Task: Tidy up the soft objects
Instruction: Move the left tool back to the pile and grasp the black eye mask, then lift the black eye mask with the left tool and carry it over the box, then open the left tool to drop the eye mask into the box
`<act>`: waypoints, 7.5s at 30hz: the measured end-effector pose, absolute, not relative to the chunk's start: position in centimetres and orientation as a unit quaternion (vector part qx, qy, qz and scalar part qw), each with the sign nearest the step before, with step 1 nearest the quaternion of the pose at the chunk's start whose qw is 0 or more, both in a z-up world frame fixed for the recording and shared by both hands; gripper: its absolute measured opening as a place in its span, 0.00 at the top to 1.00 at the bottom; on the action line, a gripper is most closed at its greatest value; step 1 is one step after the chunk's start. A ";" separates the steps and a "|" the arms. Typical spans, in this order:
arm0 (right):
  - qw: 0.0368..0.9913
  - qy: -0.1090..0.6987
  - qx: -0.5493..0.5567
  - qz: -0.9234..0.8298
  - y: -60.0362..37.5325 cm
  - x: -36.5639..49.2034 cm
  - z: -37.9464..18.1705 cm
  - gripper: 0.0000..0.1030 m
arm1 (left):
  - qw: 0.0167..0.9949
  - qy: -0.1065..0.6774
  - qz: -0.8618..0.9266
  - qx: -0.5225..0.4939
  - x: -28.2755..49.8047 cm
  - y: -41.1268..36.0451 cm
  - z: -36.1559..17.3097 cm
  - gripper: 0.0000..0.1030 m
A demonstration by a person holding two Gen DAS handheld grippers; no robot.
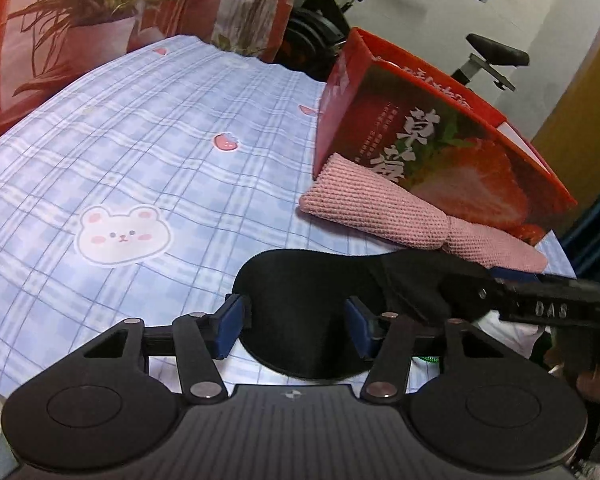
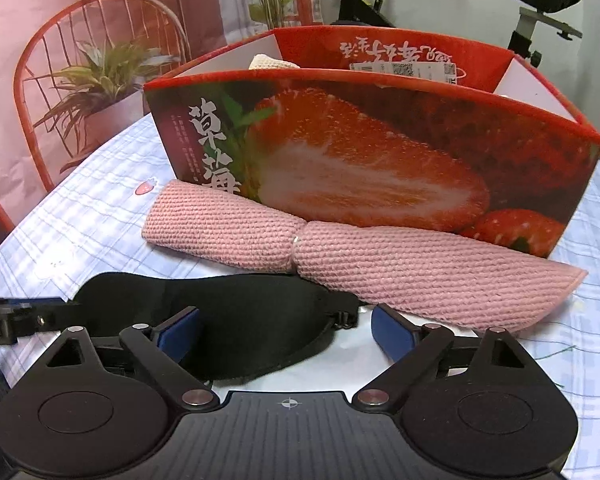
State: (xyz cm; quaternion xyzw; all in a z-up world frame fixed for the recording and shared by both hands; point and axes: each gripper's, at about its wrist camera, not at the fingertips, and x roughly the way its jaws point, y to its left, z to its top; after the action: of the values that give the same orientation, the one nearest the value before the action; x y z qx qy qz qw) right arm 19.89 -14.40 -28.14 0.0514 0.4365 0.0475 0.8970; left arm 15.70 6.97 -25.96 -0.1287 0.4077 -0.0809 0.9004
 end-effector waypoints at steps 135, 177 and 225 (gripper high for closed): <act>0.941 0.328 0.085 0.015 -16.7 12.5 -24.5 0.86 | 0.945 0.300 -0.122 -0.039 14.9 4.6 -21.0 0.87; 0.961 0.271 0.010 -0.044 -23.5 25.6 -15.2 0.87 | 0.951 0.267 -0.149 0.037 30.7 -4.8 -13.4 0.89; 0.948 0.303 0.056 -0.078 -22.1 20.7 -15.9 0.00 | 0.951 0.286 -0.113 0.026 23.7 0.8 -12.3 0.00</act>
State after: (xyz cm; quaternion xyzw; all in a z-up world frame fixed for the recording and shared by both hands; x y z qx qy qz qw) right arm 20.71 -22.14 -15.90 0.0558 0.3026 -0.0782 0.9483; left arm 23.74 0.84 -12.35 0.0258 0.2859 -0.1128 0.9512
